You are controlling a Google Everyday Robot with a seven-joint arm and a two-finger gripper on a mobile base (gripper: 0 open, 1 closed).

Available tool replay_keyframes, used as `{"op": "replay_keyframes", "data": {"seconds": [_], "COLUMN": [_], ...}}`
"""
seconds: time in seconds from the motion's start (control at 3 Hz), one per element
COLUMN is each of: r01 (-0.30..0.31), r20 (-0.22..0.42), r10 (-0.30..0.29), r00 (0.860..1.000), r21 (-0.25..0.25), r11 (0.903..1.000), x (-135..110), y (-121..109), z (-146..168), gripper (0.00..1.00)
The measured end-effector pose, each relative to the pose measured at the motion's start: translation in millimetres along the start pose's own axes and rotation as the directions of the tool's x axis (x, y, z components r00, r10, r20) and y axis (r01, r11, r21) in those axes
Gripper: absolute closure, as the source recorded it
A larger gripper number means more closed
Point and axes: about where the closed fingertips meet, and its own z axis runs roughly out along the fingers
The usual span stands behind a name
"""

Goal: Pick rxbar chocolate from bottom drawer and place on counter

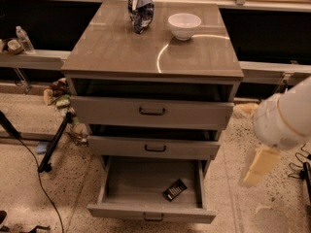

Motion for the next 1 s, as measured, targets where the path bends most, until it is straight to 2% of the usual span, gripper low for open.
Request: {"op": "replay_keyframes", "data": {"seconds": [0.33,0.67,1.0], "r01": [-0.007,-0.017,-0.111], "r20": [0.002,0.004,0.033], "r10": [0.007,0.017,0.11], "r00": [1.0,1.0,0.993], "r21": [0.015,0.018,0.02], "r11": [0.9999,0.9997,0.9936], "x": [11.4,10.4,4.9], "y": [11.0,11.0,18.9], "z": [27.7,30.4,60.9], "gripper": [0.0,0.0,0.0]}}
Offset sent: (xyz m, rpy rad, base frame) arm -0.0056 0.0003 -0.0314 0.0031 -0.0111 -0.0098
